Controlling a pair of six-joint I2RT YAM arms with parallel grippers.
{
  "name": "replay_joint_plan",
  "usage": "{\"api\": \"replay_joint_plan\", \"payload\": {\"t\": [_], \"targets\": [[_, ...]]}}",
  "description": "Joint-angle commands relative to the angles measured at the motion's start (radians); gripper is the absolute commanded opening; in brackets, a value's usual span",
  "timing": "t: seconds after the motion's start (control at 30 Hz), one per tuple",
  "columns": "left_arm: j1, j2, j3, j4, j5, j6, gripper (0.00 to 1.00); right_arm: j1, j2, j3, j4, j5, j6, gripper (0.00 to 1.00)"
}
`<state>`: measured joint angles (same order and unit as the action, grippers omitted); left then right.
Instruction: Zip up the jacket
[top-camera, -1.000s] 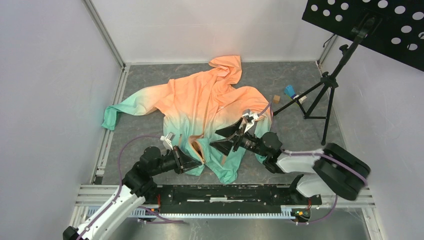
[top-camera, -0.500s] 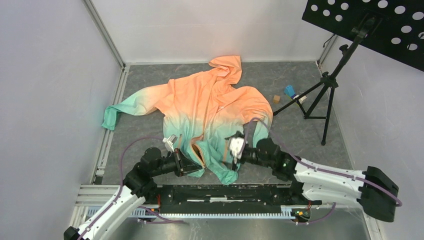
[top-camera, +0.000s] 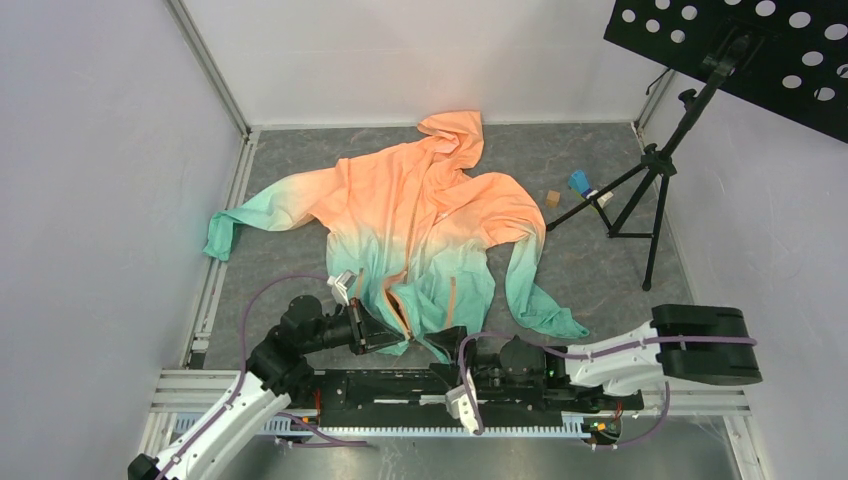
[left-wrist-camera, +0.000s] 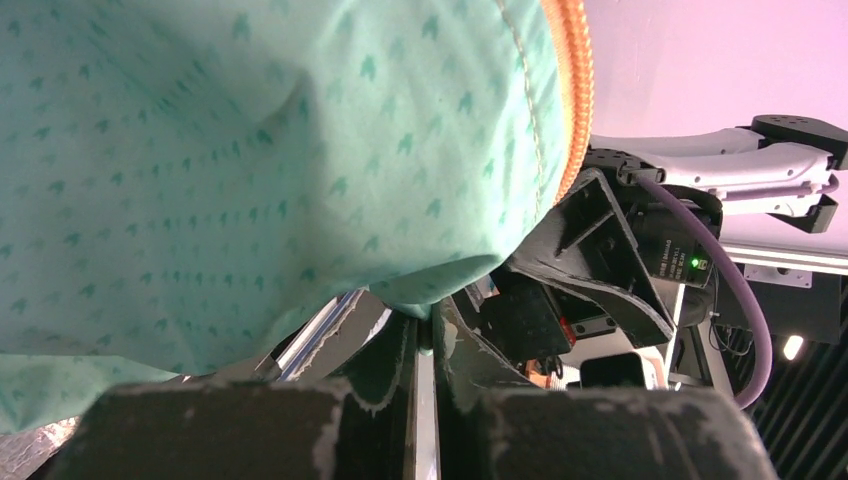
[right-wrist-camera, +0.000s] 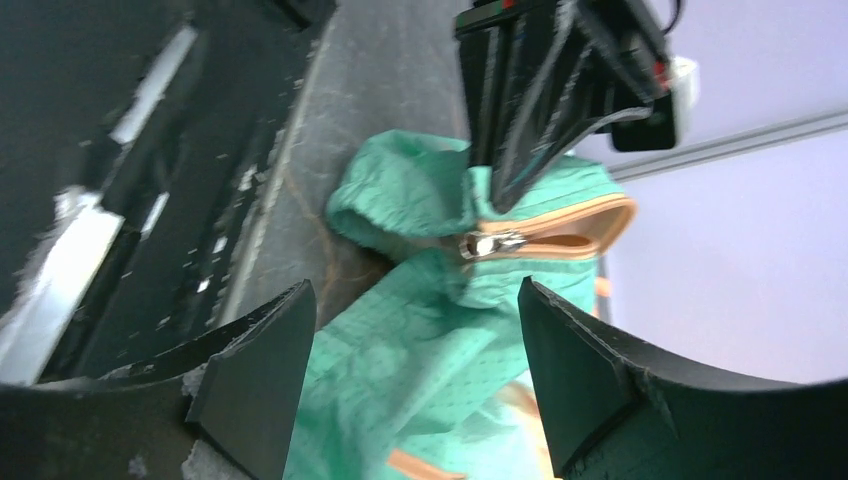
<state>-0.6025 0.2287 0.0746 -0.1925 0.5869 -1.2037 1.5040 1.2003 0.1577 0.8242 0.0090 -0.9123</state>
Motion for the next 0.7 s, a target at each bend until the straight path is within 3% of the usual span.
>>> {"api": "replay_joint_plan", "payload": {"t": [0.0,0.4,0.67], "targets": [[-0.002,-0.014,-0.008,0.025,0.040,-0.018,0.02,0.018,0.067,0.010,0.341,0.093,-0.100,0.79],[-0.002,-0.060,-0.027,0.025,0.039,-0.052,0.02,0.018,0.258,0.066,0.524,0.130,-0.105,0.71],[-0.002,-0.060,-0.026,0.019,0.040,-0.055,0.02,0.009,0.311,0.093,0.545,0.148,-0.099,0.65]]}}
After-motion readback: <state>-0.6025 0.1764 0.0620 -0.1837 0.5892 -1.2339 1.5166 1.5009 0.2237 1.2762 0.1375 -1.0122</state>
